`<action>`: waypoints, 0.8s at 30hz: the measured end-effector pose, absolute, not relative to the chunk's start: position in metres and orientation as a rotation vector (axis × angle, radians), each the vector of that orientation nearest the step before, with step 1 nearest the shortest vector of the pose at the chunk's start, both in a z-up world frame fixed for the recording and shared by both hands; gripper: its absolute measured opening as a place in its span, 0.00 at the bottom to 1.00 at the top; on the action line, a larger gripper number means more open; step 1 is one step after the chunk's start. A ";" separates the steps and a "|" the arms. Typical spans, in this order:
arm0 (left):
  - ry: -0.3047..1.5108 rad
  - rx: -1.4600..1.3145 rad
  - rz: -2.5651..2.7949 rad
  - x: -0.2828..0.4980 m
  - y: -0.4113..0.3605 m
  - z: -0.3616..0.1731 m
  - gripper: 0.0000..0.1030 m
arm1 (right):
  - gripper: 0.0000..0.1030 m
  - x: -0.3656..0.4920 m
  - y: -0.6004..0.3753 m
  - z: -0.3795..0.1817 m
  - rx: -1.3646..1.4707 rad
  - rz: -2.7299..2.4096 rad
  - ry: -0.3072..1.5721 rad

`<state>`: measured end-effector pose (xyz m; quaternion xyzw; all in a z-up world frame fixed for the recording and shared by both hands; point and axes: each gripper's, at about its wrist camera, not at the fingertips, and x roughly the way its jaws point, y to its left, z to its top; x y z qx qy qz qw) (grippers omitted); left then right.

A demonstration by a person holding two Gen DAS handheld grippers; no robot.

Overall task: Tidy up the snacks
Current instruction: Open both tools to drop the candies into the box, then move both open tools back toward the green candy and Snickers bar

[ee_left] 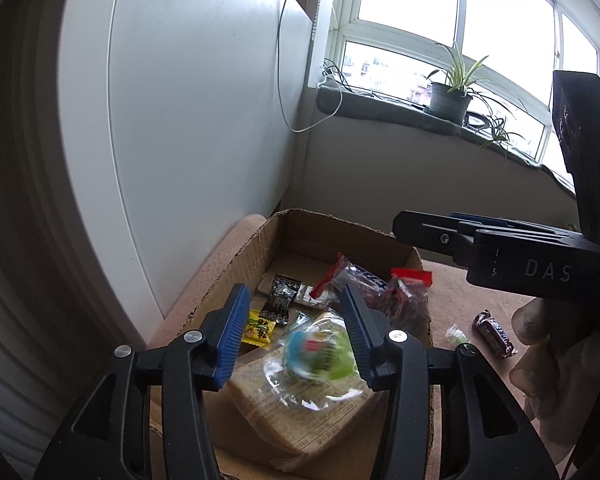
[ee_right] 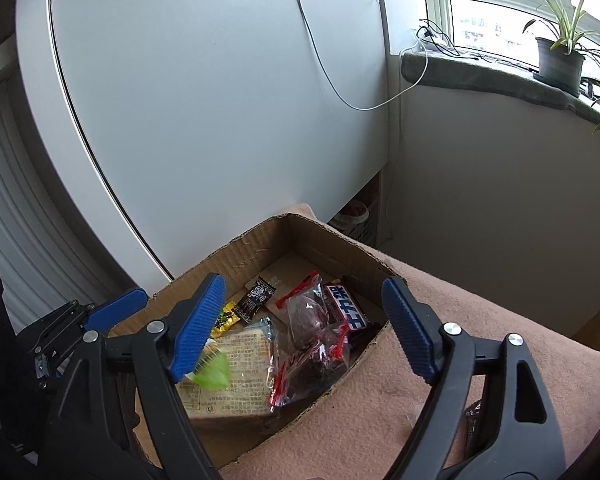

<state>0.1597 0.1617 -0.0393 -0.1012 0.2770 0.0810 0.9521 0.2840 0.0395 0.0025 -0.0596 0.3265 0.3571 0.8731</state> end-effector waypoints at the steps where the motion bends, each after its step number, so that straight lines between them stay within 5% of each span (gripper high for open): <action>1: 0.563 -0.207 0.164 0.160 0.162 -0.039 0.45 | 0.85 0.283 0.037 0.004 -0.121 0.745 0.678; 8: 0.548 -0.201 0.155 0.158 0.156 -0.035 0.53 | 0.86 0.279 0.017 0.013 -0.114 0.708 0.660; 24: 0.532 -0.182 -0.006 0.163 0.095 -0.020 0.53 | 0.91 0.297 -0.113 -0.007 -0.065 0.504 0.764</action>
